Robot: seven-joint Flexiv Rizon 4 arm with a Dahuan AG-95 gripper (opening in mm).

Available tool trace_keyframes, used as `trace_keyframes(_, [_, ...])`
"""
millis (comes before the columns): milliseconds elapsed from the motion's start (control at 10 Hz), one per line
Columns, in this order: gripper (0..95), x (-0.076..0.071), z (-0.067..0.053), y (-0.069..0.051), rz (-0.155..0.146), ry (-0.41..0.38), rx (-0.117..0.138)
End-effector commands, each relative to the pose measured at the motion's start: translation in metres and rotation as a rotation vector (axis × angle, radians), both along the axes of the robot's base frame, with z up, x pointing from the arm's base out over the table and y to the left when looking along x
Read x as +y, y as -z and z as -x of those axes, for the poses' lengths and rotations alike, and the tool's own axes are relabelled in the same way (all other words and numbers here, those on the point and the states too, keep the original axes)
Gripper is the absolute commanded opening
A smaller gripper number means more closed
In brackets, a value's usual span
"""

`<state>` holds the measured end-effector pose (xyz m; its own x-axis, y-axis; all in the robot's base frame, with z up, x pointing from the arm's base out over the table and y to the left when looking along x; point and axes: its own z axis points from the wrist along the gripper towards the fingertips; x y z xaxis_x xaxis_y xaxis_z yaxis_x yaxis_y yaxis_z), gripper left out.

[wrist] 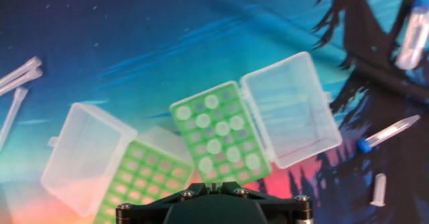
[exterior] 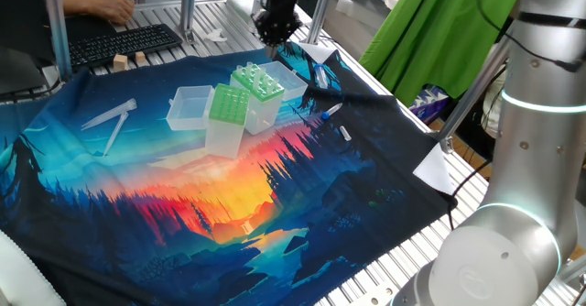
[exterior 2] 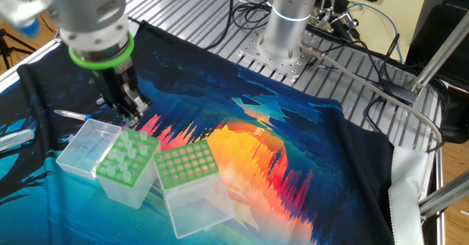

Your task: Transfer all large pipette tips from one holder to another

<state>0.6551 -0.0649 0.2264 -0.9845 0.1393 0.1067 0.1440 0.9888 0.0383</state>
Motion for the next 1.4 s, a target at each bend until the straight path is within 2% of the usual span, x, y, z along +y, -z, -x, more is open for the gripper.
trace_keyframes(100, [0.0, 0.027, 0.001, 0.005, 0.017, -0.024, -0.011])
trace_keyframes(300, [0.0, 0.046, -0.004, 0.015, 0.016, -0.069, -0.019])
trace_keyframes(400, [0.0, 0.050, -0.006, 0.020, 0.013, -0.086, -0.035])
trace_keyframes(800, [0.0, 0.055, -0.007, 0.025, 0.007, -0.193, -0.041])
trace_keyframes(900, [0.0, 0.055, -0.006, 0.026, 0.008, -0.198, -0.043])
trace_keyframes(1000, [0.0, 0.056, -0.005, 0.026, 0.016, -0.220, -0.049])
trace_keyframes(1100, [0.0, 0.057, -0.005, 0.026, 0.008, -0.260, -0.050])
trace_keyframes(1400, [0.0, 0.059, -0.003, 0.026, 0.008, -0.266, -0.047])
